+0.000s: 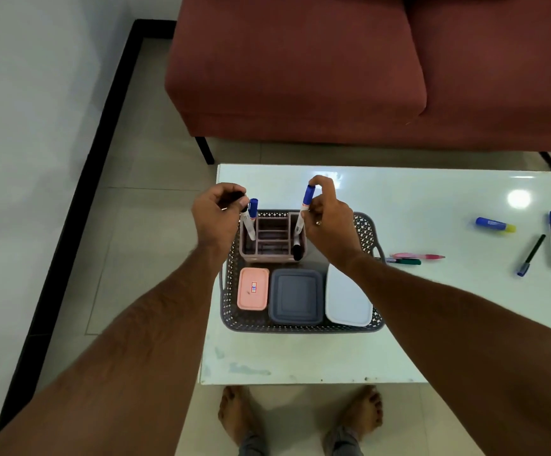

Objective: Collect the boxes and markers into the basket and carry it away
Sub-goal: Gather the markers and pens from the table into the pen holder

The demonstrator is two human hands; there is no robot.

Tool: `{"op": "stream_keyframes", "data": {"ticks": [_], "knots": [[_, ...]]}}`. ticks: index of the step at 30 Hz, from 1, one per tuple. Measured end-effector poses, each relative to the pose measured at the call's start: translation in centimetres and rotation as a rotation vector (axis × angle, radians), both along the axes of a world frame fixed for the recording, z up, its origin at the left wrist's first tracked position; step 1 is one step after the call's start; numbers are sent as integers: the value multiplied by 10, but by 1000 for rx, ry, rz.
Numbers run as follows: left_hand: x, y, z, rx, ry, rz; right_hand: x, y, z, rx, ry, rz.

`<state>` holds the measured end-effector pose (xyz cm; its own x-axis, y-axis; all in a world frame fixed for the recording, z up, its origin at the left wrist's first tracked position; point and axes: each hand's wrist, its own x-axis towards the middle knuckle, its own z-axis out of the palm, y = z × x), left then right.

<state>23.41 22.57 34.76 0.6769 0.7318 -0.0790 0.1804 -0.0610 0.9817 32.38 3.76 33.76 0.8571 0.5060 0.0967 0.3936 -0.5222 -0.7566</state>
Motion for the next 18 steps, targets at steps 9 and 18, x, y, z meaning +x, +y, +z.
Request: {"op": "stream_keyframes", "data": {"ticks": [9, 18], "knots": [[-28, -13, -11, 75, 131, -89, -12, -14, -10, -119, -80, 127], [-39, -34, -19, 113, 289, -271, -10, -35, -20, -176, -289, 333]]}}
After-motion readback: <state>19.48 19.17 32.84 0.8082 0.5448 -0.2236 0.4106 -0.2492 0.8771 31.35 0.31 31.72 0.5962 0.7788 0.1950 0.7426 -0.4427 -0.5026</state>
